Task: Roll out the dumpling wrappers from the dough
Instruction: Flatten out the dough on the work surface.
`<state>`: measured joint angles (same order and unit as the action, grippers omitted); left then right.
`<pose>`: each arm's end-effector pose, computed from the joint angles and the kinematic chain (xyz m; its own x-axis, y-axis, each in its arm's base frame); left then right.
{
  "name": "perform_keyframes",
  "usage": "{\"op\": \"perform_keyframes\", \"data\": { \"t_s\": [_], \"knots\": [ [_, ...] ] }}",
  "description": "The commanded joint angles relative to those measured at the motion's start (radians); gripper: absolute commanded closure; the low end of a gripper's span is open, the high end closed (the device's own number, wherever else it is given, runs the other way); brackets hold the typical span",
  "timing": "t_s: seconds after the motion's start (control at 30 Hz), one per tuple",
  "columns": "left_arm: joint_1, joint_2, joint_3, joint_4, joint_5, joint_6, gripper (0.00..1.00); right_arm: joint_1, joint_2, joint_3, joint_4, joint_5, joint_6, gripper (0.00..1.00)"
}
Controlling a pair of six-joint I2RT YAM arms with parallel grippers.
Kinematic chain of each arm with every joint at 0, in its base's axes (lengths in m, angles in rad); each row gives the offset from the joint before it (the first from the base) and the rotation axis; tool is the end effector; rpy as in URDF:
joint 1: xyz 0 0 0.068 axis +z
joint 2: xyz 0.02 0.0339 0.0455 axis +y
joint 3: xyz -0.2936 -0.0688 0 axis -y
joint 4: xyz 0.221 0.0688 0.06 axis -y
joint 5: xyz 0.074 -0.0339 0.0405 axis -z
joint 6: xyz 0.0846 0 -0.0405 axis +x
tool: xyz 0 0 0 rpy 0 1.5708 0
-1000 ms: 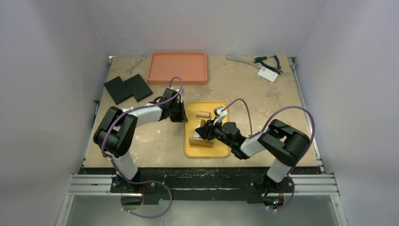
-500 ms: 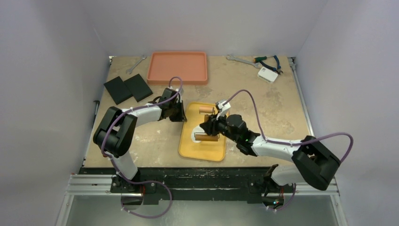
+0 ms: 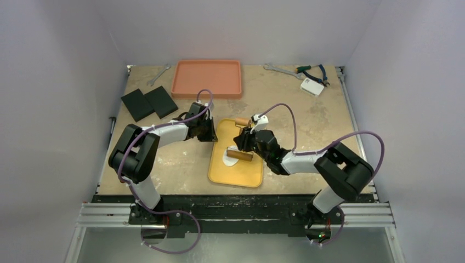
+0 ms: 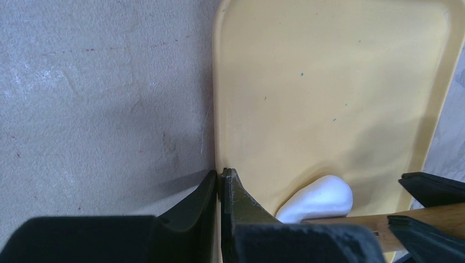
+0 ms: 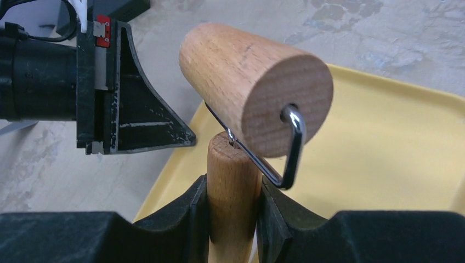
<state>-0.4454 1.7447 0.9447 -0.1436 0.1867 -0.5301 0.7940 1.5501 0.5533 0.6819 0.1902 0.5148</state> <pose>0.3181 -0.1693 0.1587 -0.8942 -0.1237 -0.4303 0.0806 0.9009 -0.4264 0.2453 0.2267 0.2054 -0.4717 0.2098 -0.8564 -0.3930 0.8195 0.4172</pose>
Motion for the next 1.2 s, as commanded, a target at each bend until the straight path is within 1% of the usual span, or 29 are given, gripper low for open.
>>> {"op": "perform_keyframes", "data": {
  "t_s": [0.0, 0.13, 0.3, 0.4, 0.5, 0.6, 0.67, 0.87, 1.0, 1.17],
  "knots": [
    [0.008, -0.043, -0.004, 0.021, -0.001, 0.013, 1.00, 0.010, 0.040, 0.039, 0.119, 0.060, 0.047, 1.00],
    [0.008, -0.045, -0.006, 0.022, -0.003, 0.015, 1.00, 0.001, 0.075, -0.002, 0.114, 0.113, 0.026, 1.00],
    [0.008, -0.048, -0.008, 0.024, -0.001, 0.015, 1.00, -0.067, 0.109, -0.013, 0.128, 0.085, 0.025, 1.00],
    [0.008, -0.056, -0.012, 0.024, -0.004, 0.018, 1.00, -0.073, 0.077, -0.003, 0.137, 0.063, 0.014, 1.00],
    [0.009, -0.051, -0.012, 0.025, -0.002, 0.015, 1.00, -0.071, 0.029, 0.023, 0.107, 0.058, -0.005, 1.00],
    [0.008, -0.041, -0.010, 0.028, 0.002, 0.011, 1.00, -0.063, -0.015, 0.034, 0.123, 0.034, 0.022, 1.00],
    [0.009, -0.037, -0.009, 0.030, 0.003, 0.010, 1.00, -0.063, -0.016, 0.038, 0.149, 0.016, 0.045, 1.00],
    [0.008, -0.044, -0.011, 0.026, -0.001, 0.012, 1.00, -0.063, 0.109, 0.060, 0.212, -0.042, 0.101, 1.00],
    [0.008, -0.045, -0.011, 0.024, -0.001, 0.013, 1.00, -0.071, 0.188, 0.045, 0.220, -0.014, 0.108, 1.00],
    [0.010, -0.046, -0.012, 0.024, 0.002, 0.015, 1.00, -0.095, 0.203, 0.000, 0.213, 0.021, 0.100, 1.00]
  ]
}}
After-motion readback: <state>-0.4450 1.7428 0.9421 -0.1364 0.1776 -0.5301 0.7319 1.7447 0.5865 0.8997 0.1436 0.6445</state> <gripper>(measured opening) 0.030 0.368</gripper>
